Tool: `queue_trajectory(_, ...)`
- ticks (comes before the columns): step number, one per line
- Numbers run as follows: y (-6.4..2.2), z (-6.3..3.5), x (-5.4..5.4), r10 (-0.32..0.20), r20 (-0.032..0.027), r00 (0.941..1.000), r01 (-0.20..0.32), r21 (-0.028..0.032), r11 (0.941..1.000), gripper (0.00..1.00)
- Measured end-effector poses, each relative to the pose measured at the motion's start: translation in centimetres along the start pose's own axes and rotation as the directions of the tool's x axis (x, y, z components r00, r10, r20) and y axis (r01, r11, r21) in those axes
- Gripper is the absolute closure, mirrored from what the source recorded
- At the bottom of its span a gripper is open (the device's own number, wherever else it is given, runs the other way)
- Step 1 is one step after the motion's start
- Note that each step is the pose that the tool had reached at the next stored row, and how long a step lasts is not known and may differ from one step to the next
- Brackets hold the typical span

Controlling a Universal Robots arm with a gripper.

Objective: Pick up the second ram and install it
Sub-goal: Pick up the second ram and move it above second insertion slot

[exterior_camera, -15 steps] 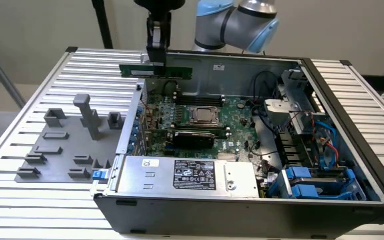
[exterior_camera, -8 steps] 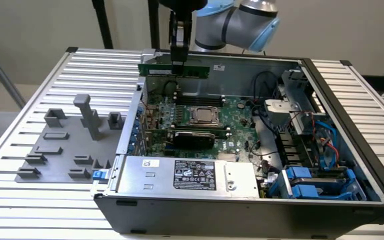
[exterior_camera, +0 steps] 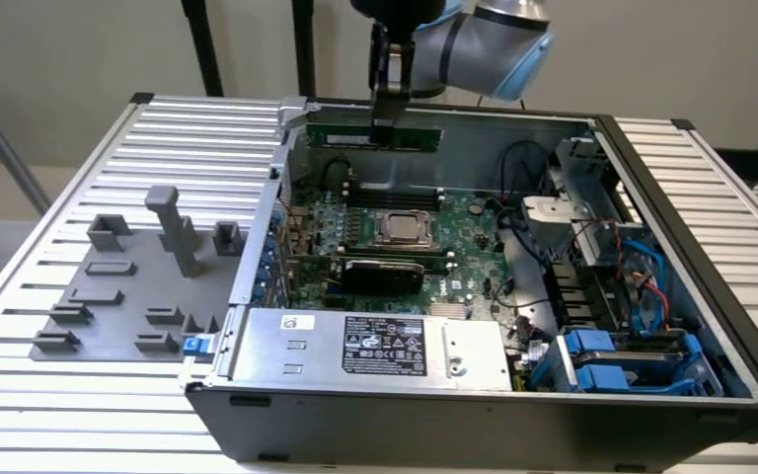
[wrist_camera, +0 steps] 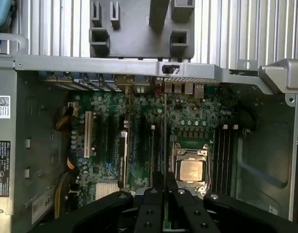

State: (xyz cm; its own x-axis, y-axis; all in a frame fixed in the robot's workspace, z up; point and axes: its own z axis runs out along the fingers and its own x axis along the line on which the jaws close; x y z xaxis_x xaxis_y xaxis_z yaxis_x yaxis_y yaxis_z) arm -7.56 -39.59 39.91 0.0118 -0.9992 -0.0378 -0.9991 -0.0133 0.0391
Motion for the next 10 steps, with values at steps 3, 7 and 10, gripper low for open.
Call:
queue_trajectory(3,-0.76,0.48,-1.1,0.0,-0.002,1.0,0.0,0.0,1.0,0.87)
queue_trajectory(7,-1.67,1.04,-2.3,0.0,-0.0028,1.0,0.0,-0.0001,1.0,0.87)
queue_trajectory(10,-2.27,1.36,-2.5,0.003,-0.0026,1.0,-0.003,0.0001,1.0,0.87)
